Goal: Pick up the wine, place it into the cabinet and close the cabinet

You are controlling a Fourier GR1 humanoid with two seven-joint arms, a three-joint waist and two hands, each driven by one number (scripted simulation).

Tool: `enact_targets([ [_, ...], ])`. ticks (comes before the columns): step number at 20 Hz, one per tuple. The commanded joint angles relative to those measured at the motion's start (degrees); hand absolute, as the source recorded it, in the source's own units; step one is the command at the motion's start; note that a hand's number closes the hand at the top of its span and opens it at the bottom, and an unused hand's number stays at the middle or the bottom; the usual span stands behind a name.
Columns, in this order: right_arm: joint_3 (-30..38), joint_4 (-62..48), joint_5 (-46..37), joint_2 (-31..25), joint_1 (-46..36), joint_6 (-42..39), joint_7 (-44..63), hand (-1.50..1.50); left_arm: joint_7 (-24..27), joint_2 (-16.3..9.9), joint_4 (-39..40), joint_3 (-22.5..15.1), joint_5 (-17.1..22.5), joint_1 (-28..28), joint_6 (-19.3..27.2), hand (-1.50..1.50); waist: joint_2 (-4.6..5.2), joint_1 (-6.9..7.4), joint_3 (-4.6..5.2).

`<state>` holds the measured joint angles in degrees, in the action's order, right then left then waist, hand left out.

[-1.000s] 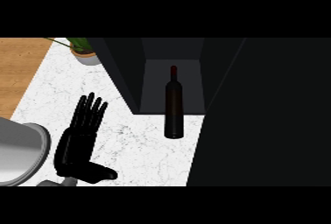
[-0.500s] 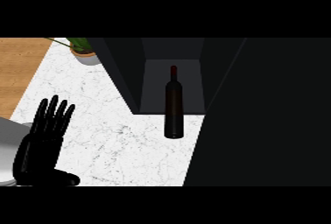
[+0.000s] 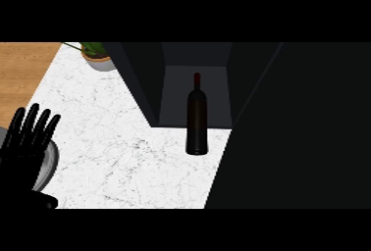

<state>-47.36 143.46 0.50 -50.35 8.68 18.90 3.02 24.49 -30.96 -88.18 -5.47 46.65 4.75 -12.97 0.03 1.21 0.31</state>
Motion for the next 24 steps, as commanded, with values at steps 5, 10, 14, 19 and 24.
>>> enact_targets([
  [5,-5.24,6.02,4.18,11.28,-6.68,-0.68,7.97,1.50,-1.91,-2.01,1.23,2.30,2.11,-1.58,-2.15,-1.50,0.30,1.13,0.07],
  [10,-1.72,3.05,6.52,15.44,-11.34,-1.17,11.13,1.50,-2.24,-3.93,1.63,3.58,2.78,-1.38,-4.54,-1.50,0.58,2.95,0.16],
  [14,-0.92,-2.11,7.45,20.53,-17.09,-1.65,14.80,1.50,-2.60,-3.31,1.75,2.64,2.90,-2.53,-5.68,-1.50,0.68,3.83,0.21],
  [19,3.66,-11.68,10.07,30.80,-32.24,-0.85,23.72,1.50,-2.43,-3.29,4.38,3.95,3.07,-3.07,-6.02,-1.50,0.57,3.17,0.14],
  [24,4.86,-27.75,6.59,45.69,-49.04,2.41,30.57,1.50,-2.12,-3.82,7.17,5.53,3.12,-3.44,-7.23,-1.50,0.24,1.86,0.05],
])
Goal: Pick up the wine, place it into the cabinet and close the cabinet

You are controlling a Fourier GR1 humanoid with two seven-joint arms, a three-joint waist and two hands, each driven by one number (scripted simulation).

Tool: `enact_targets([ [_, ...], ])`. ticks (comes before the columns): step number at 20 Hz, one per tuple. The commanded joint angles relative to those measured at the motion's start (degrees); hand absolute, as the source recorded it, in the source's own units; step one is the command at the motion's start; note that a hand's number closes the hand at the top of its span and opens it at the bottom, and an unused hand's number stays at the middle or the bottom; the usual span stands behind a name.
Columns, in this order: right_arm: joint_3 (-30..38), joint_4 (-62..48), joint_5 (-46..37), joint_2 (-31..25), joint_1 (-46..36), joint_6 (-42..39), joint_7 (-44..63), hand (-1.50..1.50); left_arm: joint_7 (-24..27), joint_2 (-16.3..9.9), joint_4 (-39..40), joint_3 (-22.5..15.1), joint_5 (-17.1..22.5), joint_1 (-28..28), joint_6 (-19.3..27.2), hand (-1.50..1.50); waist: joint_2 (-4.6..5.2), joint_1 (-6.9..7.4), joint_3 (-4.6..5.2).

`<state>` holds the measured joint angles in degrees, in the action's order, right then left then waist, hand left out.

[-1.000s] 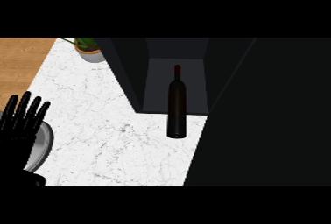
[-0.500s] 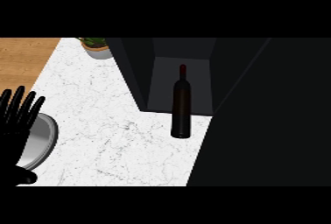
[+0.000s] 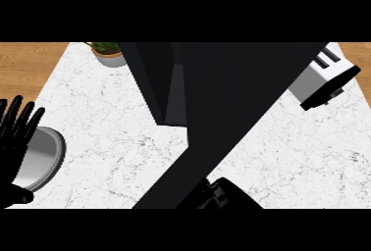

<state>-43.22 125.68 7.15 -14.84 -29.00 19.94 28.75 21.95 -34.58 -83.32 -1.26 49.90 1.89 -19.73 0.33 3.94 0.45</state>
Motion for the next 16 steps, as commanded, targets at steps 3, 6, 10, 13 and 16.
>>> enact_targets([
  [3,2.61,-16.12,-0.33,14.36,-20.85,4.66,9.54,1.50,1.80,0.48,3.37,2.68,-0.05,0.83,-1.48,-1.50,-0.37,-2.08,-0.23],
  [6,7.00,-27.21,4.72,14.60,-26.75,4.67,4.15,1.50,0.46,0.33,1.27,2.23,-0.63,2.17,-1.28,-1.50,-0.18,-1.91,-0.35],
  [10,13.81,-33.54,10.56,14.75,-32.83,3.61,2.41,1.50,0.09,0.59,3.37,3.60,-1.29,-0.22,-1.78,-1.50,-0.15,-2.70,-0.38],
  [13,14.42,-37.70,12.49,14.79,-29.58,2.02,-1.95,1.50,-0.36,1.08,-0.28,4.67,-1.12,3.23,-1.72,-1.50,-0.26,-2.73,-0.43],
  [16,18.10,-41.22,14.86,14.81,-30.77,0.47,-3.11,1.50,-1.33,0.28,3.02,6.54,0.19,0.95,-3.99,-1.50,-0.20,-3.05,-0.42],
])
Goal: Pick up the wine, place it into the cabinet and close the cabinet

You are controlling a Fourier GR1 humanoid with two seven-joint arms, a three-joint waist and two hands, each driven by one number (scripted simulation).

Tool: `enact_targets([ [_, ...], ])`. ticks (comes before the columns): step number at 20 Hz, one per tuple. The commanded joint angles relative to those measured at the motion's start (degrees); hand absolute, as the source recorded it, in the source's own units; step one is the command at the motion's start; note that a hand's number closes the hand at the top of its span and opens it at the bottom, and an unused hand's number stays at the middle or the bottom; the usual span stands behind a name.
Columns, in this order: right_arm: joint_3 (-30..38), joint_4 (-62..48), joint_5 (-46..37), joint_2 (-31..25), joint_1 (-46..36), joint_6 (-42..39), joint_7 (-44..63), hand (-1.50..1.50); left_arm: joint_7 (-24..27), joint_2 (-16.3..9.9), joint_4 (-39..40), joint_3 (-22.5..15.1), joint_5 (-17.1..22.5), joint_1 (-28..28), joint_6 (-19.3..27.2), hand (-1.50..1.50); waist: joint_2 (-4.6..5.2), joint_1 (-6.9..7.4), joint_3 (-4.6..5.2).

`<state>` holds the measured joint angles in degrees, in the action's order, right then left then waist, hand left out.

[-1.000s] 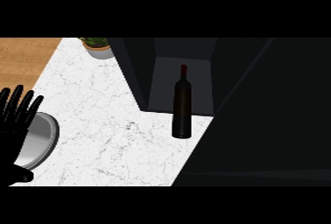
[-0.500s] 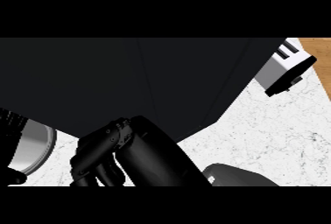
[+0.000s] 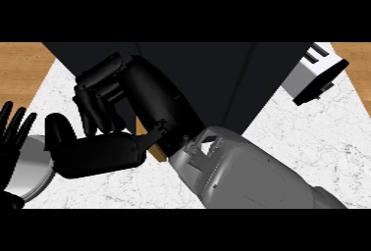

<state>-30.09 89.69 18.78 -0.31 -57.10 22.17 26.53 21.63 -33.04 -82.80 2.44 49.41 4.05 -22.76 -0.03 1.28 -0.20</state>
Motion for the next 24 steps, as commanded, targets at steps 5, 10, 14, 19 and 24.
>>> enact_targets([
  [5,5.88,-11.51,1.90,0.32,1.47,-3.89,-6.95,1.50,-1.44,0.52,0.01,2.74,-1.34,-0.57,1.34,-1.50,0.14,-0.47,0.20],
  [10,8.97,-16.66,1.33,-2.70,1.93,-10.12,-10.73,1.50,-2.10,-0.33,2.77,4.24,0.37,-1.55,-2.05,-1.50,0.29,-0.72,0.22],
  [14,10.78,-19.34,2.55,-4.54,3.40,-14.16,-13.67,1.50,-1.71,-0.04,4.25,3.89,-0.36,-1.54,-3.01,-1.50,0.52,-0.76,0.24],
  [19,11.67,-23.05,0.62,-6.18,3.36,-16.20,-18.05,1.50,-2.10,1.59,0.99,2.46,-1.69,-2.10,0.01,-1.50,0.57,-0.41,0.20],
  [24,13.57,-26.54,0.45,-7.18,1.39,-17.79,-19.87,1.50,-2.02,0.47,2.18,3.48,-0.73,-2.83,-2.05,-1.50,0.83,0.04,0.26],
])
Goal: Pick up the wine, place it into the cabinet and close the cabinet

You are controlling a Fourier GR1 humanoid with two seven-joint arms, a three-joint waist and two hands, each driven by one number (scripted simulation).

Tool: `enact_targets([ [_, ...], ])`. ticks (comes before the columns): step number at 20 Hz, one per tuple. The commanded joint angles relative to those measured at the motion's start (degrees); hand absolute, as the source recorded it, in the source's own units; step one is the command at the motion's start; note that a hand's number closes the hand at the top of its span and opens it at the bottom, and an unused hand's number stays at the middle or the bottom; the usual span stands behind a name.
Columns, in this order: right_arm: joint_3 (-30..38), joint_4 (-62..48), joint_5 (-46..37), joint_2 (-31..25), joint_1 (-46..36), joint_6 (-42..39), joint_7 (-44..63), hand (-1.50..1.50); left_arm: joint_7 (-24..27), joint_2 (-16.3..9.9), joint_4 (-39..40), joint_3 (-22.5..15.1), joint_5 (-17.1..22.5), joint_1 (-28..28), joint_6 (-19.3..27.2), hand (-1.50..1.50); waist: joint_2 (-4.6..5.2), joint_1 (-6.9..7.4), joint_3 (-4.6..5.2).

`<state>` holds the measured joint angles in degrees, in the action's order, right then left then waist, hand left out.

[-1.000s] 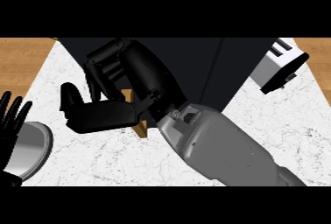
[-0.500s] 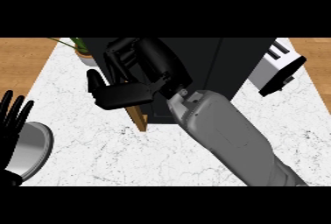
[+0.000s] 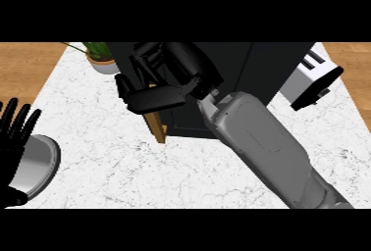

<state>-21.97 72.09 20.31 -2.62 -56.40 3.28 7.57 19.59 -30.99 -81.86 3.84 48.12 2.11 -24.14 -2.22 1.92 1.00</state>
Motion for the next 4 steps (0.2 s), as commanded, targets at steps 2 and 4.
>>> enact_targets([
  [2,5.65,-10.15,-1.01,-4.03,0.39,1.55,-0.80,1.50,-0.58,-2.12,0.05,1.25,-0.05,0.75,-1.37,-1.50,2.94,0.10,-0.96],
  [4,6.26,-10.31,-1.09,-5.01,0.59,0.58,-2.07,1.50,-0.37,-1.07,0.40,1.18,0.12,-0.54,-0.33,-1.50,3.00,-0.30,-0.97],
])
